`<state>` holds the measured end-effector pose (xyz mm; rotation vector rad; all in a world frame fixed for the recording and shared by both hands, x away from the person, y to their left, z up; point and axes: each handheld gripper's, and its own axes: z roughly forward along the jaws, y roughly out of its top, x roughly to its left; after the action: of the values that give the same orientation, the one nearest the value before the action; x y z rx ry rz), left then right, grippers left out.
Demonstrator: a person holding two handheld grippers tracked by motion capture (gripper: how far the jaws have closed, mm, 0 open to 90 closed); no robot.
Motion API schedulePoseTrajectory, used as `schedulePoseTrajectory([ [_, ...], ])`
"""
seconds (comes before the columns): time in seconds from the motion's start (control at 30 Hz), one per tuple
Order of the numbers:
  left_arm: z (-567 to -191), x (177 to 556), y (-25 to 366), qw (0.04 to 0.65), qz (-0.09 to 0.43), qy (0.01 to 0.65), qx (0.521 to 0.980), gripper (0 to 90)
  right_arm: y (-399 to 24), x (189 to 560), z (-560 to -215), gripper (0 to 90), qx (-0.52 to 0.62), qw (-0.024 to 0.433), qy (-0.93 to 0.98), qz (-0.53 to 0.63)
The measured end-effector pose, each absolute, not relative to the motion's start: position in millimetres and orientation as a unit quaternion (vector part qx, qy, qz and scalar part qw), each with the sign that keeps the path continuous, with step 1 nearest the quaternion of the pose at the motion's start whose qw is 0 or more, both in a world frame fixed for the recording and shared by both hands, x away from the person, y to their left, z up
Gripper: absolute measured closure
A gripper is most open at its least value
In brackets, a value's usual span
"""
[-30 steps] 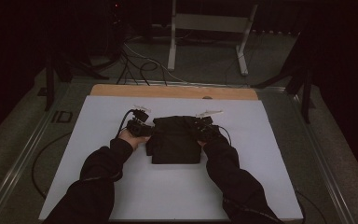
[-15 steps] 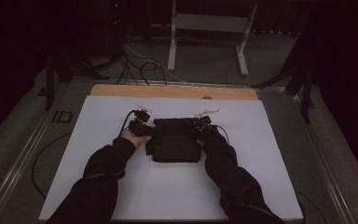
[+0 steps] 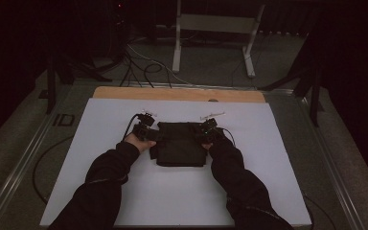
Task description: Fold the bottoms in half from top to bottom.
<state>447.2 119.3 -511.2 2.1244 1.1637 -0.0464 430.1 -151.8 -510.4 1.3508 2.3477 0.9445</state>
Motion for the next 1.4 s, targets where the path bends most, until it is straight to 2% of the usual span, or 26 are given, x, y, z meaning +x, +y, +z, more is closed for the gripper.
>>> schedulePoseTrajectory([
  [0.1, -508, 444, 120, 0.353, -0.005, 0.442, 0.825, 27.2, -154, 431, -511, 34.8, 0.467, 0.133, 0.811, 0.328],
  [0.17, -504, 442, 121, 0.356, 0.006, 0.438, 0.825, 24.2, -154, 431, -510, 31.4, 0.468, 0.139, 0.808, 0.329],
  [0.2, -502, 440, 122, 0.361, 0.004, 0.431, 0.827, 19.1, -156, 430, -508, 20.0, 0.472, 0.138, 0.804, 0.335],
  [0.23, -501, 439, 122, 0.363, 0.005, 0.430, 0.827, 14.8, -156, 430, -507, 15.3, 0.469, 0.138, 0.804, 0.339],
  [0.37, -495, 433, 122, 0.371, 0.017, 0.417, 0.829, 11.6, -156, 427, -502, 10.0, 0.468, 0.143, 0.802, 0.343],
  [0.53, -488, 429, 119, 0.371, 0.023, 0.409, 0.834, 0.1, -155, 424, -495, 9.1, 0.459, 0.143, 0.801, 0.356],
  [1.0, -466, 417, 113, 0.384, 0.050, 0.373, 0.843, 0.0, -151, 418, -477, 9.0, 0.433, 0.142, 0.808, 0.373],
  [1.4, -454, 407, 114, 0.409, 0.048, 0.345, 0.843, 0.0, -152, 413, -461, 8.9, 0.402, 0.139, 0.814, 0.395],
])
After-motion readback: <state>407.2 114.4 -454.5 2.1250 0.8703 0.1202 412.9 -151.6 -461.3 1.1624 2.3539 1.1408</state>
